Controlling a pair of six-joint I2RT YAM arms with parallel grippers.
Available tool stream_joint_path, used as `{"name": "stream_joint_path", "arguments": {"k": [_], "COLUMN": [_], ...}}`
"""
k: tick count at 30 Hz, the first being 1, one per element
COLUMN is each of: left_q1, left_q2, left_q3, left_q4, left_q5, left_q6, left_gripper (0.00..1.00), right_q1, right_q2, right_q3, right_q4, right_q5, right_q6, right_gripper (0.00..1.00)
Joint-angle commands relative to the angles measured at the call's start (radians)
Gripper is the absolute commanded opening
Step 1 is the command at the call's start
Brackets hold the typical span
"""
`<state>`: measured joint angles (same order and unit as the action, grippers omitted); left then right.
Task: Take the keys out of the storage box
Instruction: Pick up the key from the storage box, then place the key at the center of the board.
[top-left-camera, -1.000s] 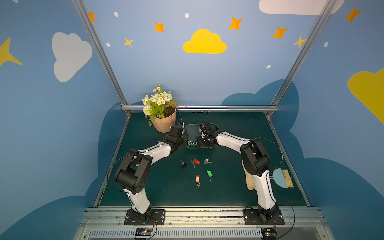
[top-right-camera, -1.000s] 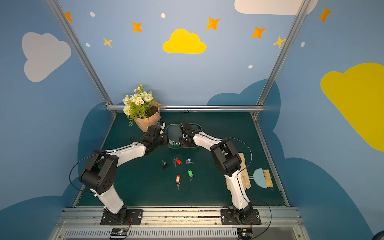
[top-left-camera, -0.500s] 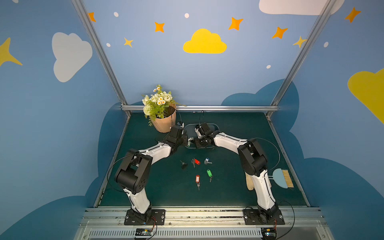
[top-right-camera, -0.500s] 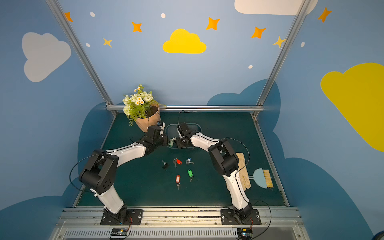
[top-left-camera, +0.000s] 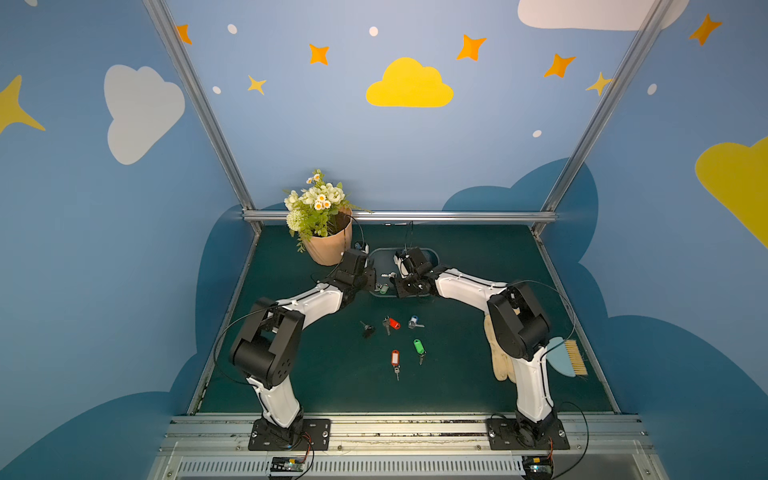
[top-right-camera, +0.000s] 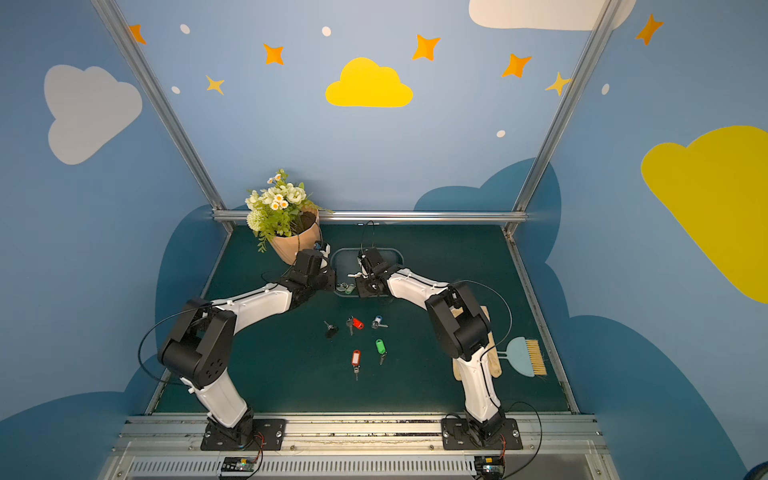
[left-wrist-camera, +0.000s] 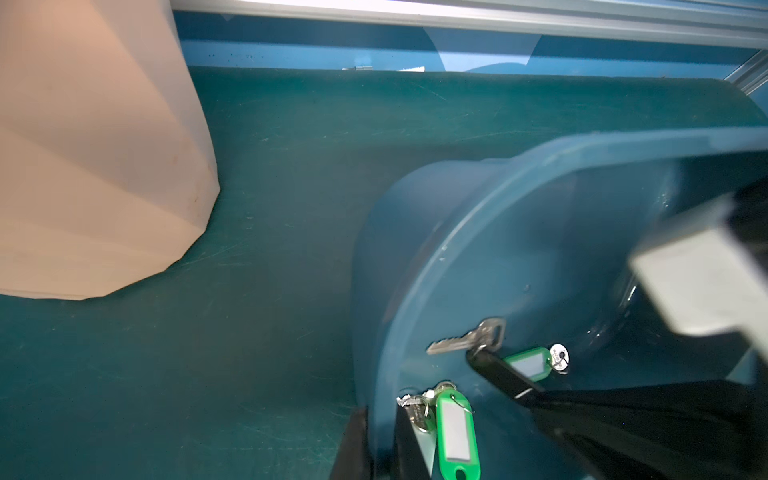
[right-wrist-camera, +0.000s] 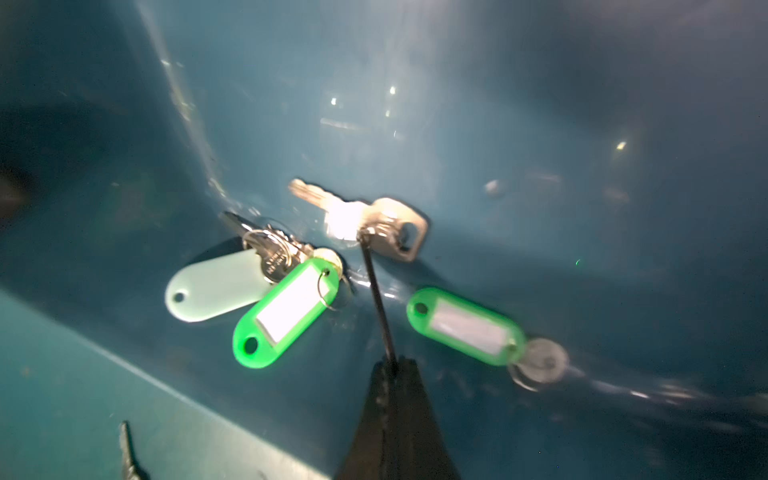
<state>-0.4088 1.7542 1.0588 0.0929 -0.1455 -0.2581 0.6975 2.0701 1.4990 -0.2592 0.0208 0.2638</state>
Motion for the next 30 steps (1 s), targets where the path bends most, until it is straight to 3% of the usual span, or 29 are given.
{"name": "stream_joint_path", "arguments": {"k": [1, 7, 11, 17, 25, 30], "left_q1": [-0.004, -0.002, 0.002, 0.005, 0.017, 0.029], "left_q2": [0.017, 0.024, 0.026, 0.03, 0.038, 0.035], "left_q3": [0.024, 0.023, 0.018, 0.021, 0.021, 0.019], "left_q4": [-0.049, -0.045, -0.036, -0.032, -0.024, -0.022], "left_q5": [-0.009, -0.01, -0.004, 0.007, 0.038, 0.064], "left_q6": [0.005, 0.003, -0.001, -0.007, -0.023, -0.032], "left_gripper": [0.02, 0.02, 0.02, 0.02, 0.02, 0.02], "right_q1": [-0.007, -0.006, 0.008, 0.124, 0.275, 0.303], "right_q2": [-0.092, -0.236, -0.384, -0.548, -0.494, -0.394], "right_q3": [-0.033, -0.148, -0.311, -0.525, -0.641, -0.628], "right_q4": [0.039, 0.1, 0.19, 0.284, 0.409, 0.436], "right_q5": [0.024, -0.069, -0.23, -0.376, -0.392, -0.388], "right_q6": [-0.036, -0.116, -0.176, -0.246, -0.219, -0.21], "right_gripper": [0.0, 0.0, 0.0, 0.0, 0.0, 0.0]}}
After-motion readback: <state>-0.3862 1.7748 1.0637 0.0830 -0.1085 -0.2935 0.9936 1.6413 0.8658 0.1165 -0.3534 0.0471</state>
